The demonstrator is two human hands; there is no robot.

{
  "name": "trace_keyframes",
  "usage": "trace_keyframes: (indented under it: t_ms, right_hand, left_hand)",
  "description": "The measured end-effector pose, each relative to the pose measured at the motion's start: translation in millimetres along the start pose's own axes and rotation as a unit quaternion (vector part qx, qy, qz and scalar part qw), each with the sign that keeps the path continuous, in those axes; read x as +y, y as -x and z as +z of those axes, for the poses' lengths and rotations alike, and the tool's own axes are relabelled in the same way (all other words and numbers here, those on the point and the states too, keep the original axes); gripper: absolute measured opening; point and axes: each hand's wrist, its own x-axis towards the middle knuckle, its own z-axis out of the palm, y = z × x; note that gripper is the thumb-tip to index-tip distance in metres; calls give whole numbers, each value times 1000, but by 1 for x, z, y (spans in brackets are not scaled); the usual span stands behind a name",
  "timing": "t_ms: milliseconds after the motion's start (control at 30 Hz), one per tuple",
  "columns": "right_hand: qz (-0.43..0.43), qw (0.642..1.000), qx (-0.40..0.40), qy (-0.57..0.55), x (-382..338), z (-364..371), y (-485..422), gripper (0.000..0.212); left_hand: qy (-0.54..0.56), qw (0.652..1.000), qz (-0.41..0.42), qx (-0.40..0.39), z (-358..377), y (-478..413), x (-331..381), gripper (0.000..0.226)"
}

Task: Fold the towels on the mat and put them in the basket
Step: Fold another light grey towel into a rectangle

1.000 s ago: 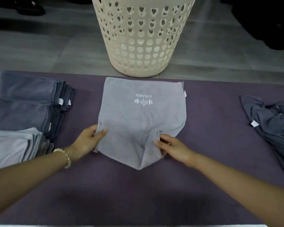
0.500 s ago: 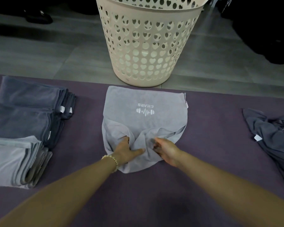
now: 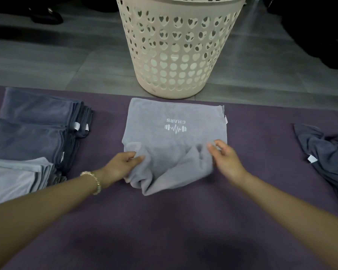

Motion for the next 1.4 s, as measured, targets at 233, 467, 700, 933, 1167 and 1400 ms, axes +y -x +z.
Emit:
trace_keyframes:
  t_ms: [233, 467, 700, 933, 1167, 1400]
  right_hand:
    - [57, 973, 67, 215, 53, -79, 61, 38]
    - [219, 954, -16, 204, 88, -84, 85, 41]
    - [317, 917, -111, 213, 104, -80, 77, 24]
    - [315, 927, -82, 184, 95, -82, 57, 28]
    - [339, 941, 22, -13, 89, -64, -6, 35]
    - [277, 948, 157, 14, 105, -65, -38, 31]
  left_hand:
    - [-18, 991, -109, -77, -46, 24, -38, 35]
    - [-20, 971, -217, -100, -39, 36, -93, 27]
    - [-147, 953, -226, -138, -42, 39, -89, 17]
    - [-120, 954, -248, -122, -40, 24, -78, 29]
    - [60, 981, -172, 67, -23, -26, -55, 39]
    - [80, 973, -163, 140, -20, -57, -64, 36]
